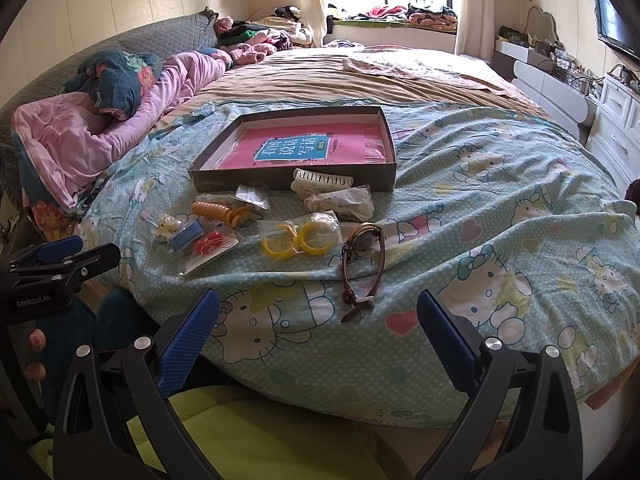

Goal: Organize jewelry

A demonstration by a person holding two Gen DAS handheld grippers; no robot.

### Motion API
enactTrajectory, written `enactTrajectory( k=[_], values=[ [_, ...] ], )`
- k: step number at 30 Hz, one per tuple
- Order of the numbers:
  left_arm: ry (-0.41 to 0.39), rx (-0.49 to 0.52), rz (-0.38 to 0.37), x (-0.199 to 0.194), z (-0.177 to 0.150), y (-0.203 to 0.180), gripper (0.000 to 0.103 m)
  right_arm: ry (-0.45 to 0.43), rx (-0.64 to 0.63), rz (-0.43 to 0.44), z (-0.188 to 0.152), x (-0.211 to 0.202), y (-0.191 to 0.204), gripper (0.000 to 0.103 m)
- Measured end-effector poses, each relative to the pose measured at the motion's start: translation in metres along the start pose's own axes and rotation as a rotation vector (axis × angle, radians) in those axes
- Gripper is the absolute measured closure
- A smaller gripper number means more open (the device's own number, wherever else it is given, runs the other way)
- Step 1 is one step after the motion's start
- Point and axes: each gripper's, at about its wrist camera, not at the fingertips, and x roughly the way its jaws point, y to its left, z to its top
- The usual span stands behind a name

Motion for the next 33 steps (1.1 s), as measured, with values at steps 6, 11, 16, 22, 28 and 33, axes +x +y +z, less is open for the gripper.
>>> enactTrajectory(
  k=[6,11,16,22,28,33],
  values=[
    [0.001,0.001,0.000,0.001,0.000,0.000,0.009,0.001,0.000,0.001,0.000,0.001,0.000,0.004],
    [0.003,-0.001,0.002,0.000,0.000,0.003,0.009,0.001,0.000,0.002,0.000,0.002,-0.001,0.004],
    [0.002,0.003,0.005,-0.001,0.000,0.004,0.009,0.004,-0.002,0.002,0.000,0.002,0.000,0.004],
    [0.010,0.000,0.005,0.000,0.000,0.004,0.009,0.006,-0.002,0.002,0.001,0.003,0.002,0.004],
    [0.012,-0.007,0.011,0.001,0.001,0.008,0.009,0.007,-0.003,0.003,0.001,0.004,0.002,0.004],
    [0.021,-0.035,0.032,0.012,0.003,0.020,0.009,0.017,-0.006,0.005,0.002,0.011,0.002,0.004]
  ],
)
